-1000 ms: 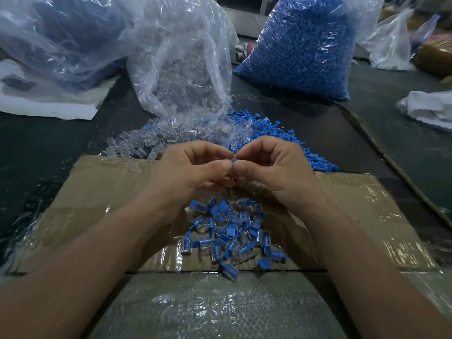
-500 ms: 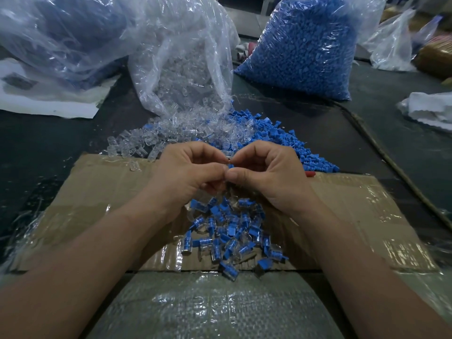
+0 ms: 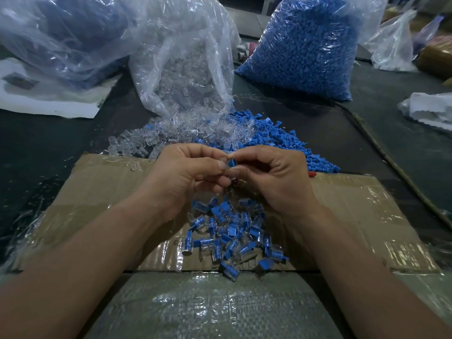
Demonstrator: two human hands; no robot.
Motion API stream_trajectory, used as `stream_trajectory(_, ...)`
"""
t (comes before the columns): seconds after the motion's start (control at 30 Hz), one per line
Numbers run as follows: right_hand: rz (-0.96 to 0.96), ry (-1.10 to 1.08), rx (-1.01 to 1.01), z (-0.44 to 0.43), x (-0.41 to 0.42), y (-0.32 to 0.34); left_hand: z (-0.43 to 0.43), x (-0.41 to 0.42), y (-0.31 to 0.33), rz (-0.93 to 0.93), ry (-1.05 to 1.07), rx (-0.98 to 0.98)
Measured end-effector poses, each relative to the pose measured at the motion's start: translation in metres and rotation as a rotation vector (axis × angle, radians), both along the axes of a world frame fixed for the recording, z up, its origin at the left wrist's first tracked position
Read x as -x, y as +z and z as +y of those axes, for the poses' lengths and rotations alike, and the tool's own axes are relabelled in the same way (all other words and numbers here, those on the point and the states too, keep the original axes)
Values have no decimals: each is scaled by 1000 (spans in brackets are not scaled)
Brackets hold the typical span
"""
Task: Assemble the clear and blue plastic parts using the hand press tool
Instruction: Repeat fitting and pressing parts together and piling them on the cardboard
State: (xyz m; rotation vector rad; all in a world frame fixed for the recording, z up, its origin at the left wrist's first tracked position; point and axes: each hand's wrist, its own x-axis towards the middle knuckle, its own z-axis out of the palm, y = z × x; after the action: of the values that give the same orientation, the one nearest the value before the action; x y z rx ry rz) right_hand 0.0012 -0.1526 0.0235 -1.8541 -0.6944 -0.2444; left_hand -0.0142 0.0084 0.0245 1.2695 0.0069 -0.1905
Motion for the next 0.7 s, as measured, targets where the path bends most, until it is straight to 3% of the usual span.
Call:
stream_trajectory(0.33,-106,8,73,-3,-1,2,-2,0,-1,-20,-17,-26)
stream_trajectory(0.7,-39,-2,180,-6,-2,6,-1,0,-3,-37,-2,-87)
